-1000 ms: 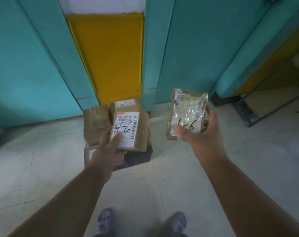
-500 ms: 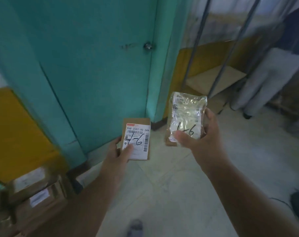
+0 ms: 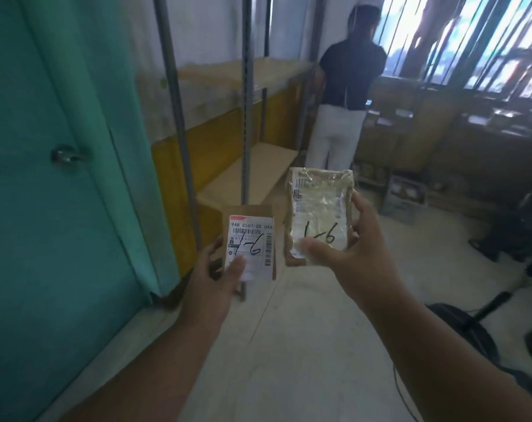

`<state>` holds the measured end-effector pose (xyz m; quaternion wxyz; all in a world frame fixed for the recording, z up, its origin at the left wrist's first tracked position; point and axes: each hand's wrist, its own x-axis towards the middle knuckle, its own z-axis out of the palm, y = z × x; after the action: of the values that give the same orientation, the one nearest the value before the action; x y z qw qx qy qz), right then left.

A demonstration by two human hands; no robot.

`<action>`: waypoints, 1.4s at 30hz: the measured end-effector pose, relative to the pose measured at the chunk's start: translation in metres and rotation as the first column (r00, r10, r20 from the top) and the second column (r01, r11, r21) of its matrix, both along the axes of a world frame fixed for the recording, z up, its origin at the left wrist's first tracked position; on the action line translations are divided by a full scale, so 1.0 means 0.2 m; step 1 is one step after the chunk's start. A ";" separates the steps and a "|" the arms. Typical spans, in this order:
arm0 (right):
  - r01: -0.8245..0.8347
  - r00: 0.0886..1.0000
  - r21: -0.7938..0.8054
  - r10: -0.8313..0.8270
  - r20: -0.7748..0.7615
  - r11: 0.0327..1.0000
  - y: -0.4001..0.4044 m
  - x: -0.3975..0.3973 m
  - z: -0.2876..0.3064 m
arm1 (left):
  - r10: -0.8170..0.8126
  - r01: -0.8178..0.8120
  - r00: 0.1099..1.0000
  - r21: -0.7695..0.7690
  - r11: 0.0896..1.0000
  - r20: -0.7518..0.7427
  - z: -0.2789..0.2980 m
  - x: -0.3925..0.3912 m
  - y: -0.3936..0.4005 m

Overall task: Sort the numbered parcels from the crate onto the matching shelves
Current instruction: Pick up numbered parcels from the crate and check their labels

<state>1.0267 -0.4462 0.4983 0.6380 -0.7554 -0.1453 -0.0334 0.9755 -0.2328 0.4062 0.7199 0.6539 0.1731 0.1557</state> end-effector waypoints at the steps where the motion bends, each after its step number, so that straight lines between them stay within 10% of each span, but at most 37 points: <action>1: 0.009 1.000 0.002 -0.009 0.029 1.000 -0.04 0.13 0.03 | 0.011 -0.011 1.000 -0.002 1.000 0.014 0.02 0.14 -0.04; 26: -0.263 0.915 0.090 0.219 0.339 0.961 -0.15 2.89 0.85 | 0.427 -0.516 0.831 0.207 0.831 0.355 0.93 2.72 -0.28; 42: -0.792 0.578 0.014 0.743 0.336 0.610 0.49 3.77 0.97 | 0.881 -0.856 0.349 0.492 0.160 0.320 1.24 3.14 -0.09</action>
<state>1.7813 -0.3476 0.6919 0.6187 -0.5481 -0.5494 0.1222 1.6035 -0.2504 0.6548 0.2546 0.6239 0.4712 0.5691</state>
